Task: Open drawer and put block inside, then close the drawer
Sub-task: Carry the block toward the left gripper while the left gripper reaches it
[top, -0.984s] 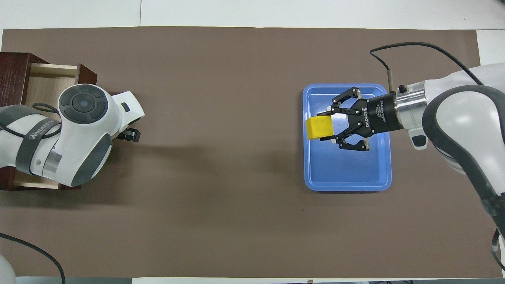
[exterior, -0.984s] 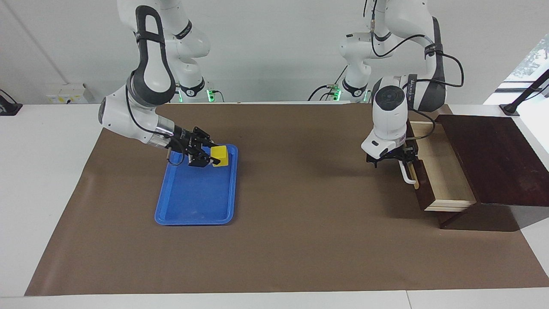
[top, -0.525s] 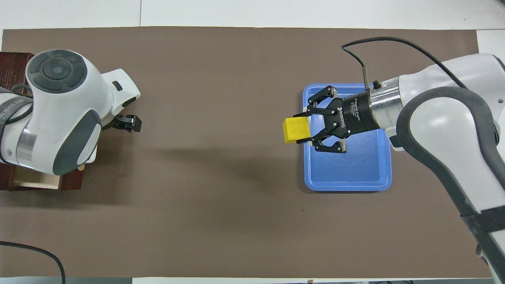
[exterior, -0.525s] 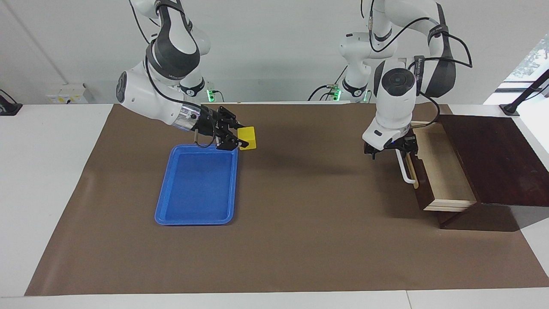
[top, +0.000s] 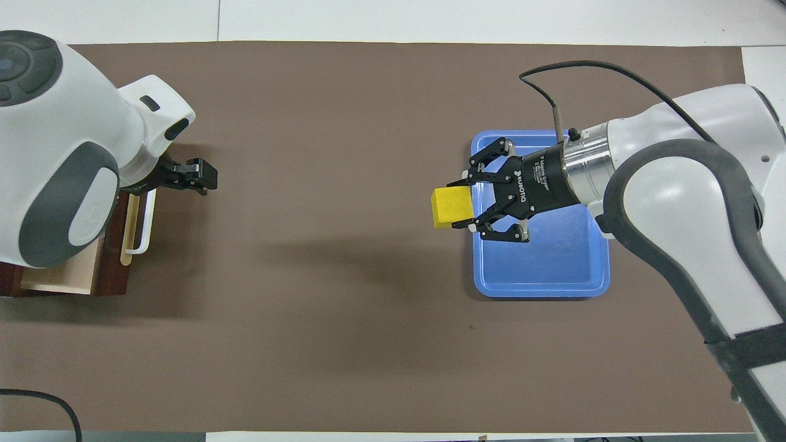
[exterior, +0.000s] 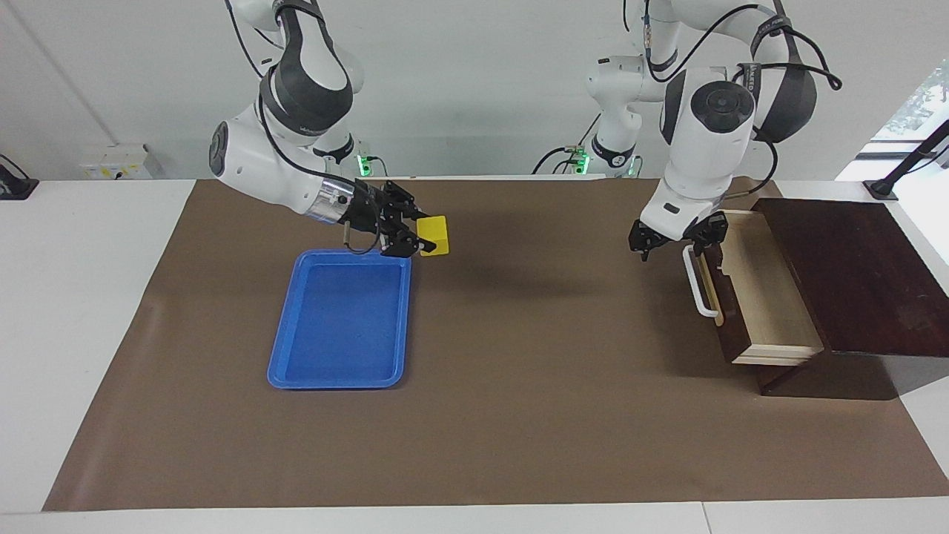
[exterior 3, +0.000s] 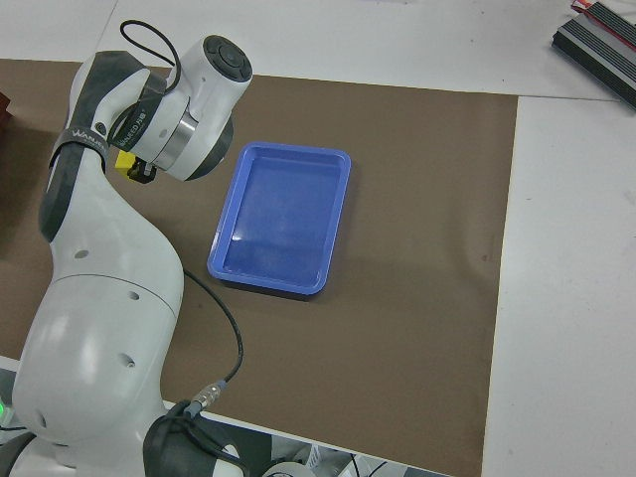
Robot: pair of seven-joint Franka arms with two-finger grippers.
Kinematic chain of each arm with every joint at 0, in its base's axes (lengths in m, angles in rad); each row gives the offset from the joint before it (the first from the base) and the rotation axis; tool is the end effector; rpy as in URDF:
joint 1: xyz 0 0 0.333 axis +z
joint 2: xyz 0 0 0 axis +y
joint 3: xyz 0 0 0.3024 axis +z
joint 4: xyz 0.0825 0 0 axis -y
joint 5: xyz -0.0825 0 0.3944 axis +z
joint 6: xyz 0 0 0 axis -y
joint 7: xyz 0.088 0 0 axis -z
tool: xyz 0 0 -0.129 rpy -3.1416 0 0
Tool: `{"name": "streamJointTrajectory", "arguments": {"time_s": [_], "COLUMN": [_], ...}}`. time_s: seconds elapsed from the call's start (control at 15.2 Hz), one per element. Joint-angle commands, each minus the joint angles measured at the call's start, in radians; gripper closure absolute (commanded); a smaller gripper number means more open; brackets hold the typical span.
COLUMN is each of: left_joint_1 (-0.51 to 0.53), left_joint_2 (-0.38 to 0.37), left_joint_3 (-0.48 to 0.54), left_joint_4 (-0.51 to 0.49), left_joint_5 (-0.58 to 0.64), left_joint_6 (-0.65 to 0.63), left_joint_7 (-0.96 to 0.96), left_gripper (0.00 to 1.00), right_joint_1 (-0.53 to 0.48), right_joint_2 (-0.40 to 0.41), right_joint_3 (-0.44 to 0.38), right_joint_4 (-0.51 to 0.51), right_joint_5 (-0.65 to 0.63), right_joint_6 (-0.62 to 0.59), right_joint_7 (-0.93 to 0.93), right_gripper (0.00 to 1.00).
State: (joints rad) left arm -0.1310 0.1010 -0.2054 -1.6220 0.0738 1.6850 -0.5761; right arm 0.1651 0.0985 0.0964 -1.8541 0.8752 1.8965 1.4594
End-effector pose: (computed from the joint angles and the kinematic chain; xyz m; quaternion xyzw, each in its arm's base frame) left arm 0.5684 -0.1849 0.5164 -0.9929 -0.1150 0.0045 0.0315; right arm 0.5630 0.2240 0.4540 -0.6635 0.6306 0.3215 0.2425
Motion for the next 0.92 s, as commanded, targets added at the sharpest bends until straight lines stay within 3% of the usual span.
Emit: {"name": "streamJointTrajectory", "arguments": {"time_s": [0.0, 0.59, 0.85], "left_joint_1": [-0.064, -0.156, -0.208], "left_joint_2": [0.008, 0.043, 0.048], "left_joint_3": [0.007, 0.009, 0.009], "left_joint_4": [0.04, 0.108, 0.103], "left_joint_5": [-0.023, -0.103, -0.103], "left_joint_6": [-0.019, 0.028, 0.001], "left_joint_7": [-0.27, -1.28, -1.479], "left_gripper": [0.0, 0.0, 0.0], "right_joint_1": [0.056, 0.189, 0.246], "right_joint_2": [0.007, 0.007, 0.01], "right_joint_3": [0.0, 0.0, 0.0], "right_joint_4": [0.018, 0.018, 0.019], "right_joint_5": [-0.033, -0.036, -0.038], "right_joint_6": [0.059, 0.145, 0.209], "right_joint_7": [0.07, 0.171, 0.185], "right_gripper": [1.0, 1.0, 1.0]}}
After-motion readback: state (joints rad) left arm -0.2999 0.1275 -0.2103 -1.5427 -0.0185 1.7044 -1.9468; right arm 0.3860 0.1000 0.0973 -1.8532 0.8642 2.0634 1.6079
